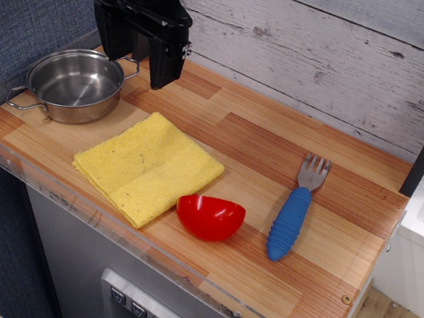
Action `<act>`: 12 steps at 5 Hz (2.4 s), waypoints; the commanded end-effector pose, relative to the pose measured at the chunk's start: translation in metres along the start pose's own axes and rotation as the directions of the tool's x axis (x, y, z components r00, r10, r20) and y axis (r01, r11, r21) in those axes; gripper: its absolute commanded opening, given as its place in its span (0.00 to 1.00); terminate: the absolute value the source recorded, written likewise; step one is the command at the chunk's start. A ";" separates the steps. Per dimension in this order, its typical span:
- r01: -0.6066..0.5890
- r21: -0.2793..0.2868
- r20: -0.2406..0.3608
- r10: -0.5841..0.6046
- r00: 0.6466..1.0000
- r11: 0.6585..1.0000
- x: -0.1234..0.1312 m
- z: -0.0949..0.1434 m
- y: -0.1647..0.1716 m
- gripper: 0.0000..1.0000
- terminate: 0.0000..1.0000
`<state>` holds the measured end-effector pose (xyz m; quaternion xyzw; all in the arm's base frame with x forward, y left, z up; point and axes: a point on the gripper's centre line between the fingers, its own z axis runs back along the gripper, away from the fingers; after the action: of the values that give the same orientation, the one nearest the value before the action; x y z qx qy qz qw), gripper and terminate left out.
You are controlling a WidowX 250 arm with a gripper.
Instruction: Place the pot on top of the cloth.
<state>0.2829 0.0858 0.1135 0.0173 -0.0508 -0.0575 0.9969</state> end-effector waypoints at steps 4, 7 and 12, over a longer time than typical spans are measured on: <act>-0.085 0.090 -0.043 0.089 0.995 0.992 -0.004 -0.019 0.053 1.00 0.00; -0.119 0.076 -0.050 0.123 0.991 0.990 -0.004 -0.047 0.078 1.00 0.00; -0.121 0.063 -0.122 0.128 0.984 0.991 -0.004 -0.091 0.077 0.00 0.00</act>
<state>0.2933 0.1626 0.0147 0.0357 0.0269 0.0111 0.9989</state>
